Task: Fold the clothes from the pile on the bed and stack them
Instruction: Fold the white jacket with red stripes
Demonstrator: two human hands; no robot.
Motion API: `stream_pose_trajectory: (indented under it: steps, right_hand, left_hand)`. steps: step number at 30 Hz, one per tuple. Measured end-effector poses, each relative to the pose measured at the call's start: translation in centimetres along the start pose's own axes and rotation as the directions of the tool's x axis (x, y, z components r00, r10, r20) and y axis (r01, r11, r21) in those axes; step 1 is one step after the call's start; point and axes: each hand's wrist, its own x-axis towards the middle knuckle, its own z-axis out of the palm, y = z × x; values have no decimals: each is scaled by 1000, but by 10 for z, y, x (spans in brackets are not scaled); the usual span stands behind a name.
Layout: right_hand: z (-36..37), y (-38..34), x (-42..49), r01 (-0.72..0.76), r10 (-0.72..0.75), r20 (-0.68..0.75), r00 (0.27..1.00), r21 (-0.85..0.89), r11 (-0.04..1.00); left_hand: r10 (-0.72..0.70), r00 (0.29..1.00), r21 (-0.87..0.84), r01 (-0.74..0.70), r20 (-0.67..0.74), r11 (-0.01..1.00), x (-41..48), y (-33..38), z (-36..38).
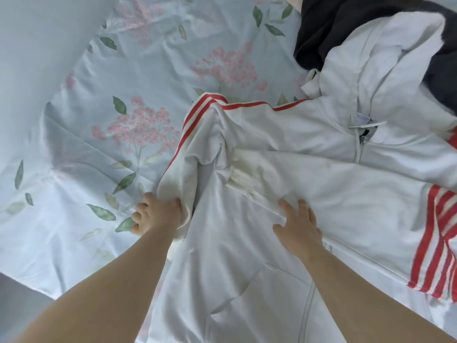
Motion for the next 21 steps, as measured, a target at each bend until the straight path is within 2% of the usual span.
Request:
stream_pose_trajectory:
  steps: [3, 4, 8, 14, 19, 21]
  right_hand:
    - [-1, -5, -5, -21, 21, 30, 999, 22, 1000]
    - [-1, -7, -8, -26, 25, 36, 999, 26, 999]
    - [-7, -17, -29, -46, 45, 15, 999, 75, 996]
    - [-32, -59, -77, 18, -23, 20, 1000, 232, 973]
    - [-56, -94, -114, 92, -98, -9, 995, 452, 887]
    - [-69, -104, -123, 107, -102, -38, 994, 503, 857]
  left_hand:
    - [45, 999, 82, -47, 24, 996, 5, -8, -12]
    - [89, 996, 52, -89, 6, 995, 7, -8, -18]
    - [278, 960, -257, -276, -30, 926, 3, -7, -50]
    - [411, 908, -316, -416, -86, 853, -21, 7, -121]
    - [516, 857, -467, -453, 9, 760, -45, 26, -177]
    - [564, 823, -476, -470, 68, 743, -56, 31, -197]
